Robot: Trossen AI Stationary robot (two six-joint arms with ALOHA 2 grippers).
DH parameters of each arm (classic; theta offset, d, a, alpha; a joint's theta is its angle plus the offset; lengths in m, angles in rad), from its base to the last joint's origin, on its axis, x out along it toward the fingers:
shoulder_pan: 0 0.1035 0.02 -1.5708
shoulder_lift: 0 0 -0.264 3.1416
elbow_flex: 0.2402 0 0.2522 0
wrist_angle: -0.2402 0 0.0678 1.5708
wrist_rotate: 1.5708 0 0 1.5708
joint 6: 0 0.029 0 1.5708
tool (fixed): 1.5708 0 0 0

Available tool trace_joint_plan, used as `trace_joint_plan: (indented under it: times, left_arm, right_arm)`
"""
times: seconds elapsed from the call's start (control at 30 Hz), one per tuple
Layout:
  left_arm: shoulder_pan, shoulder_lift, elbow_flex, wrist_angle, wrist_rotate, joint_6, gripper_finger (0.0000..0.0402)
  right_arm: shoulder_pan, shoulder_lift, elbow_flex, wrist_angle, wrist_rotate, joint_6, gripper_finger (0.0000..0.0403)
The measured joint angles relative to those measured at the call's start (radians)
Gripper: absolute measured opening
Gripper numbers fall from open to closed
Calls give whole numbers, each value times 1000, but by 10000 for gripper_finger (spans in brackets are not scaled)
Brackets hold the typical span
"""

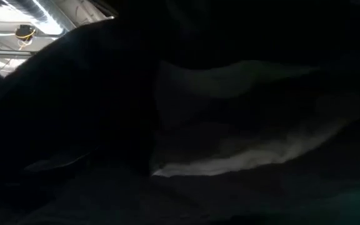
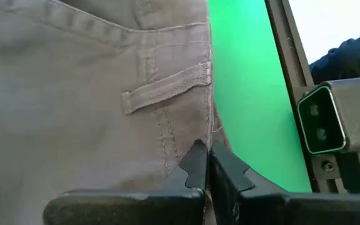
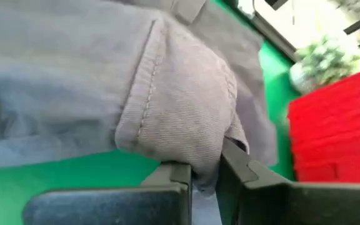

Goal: Fold laundry
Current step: Fold the gray pants

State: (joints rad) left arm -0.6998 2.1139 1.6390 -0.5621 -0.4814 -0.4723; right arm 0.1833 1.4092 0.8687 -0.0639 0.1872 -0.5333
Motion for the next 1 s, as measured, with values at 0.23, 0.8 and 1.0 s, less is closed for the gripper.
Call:
trace_joint_plan:
  times: [0.23, 0.8, 1.0]
  left_arm:
    - [-20, 0, 0, -3, -24, -48, 0]
    - [-127, -20, -85, 2, -252, -248, 0]
    - [-165, -153, -335, 276, -317, -279, 0]
  right_arm:
    - [0, 0, 55, 9, -5, -30, 32]
    - [-1, 212, 246, 114, -42, -113, 32]
    - [-2, 256, 308, 116, -40, -131, 32]
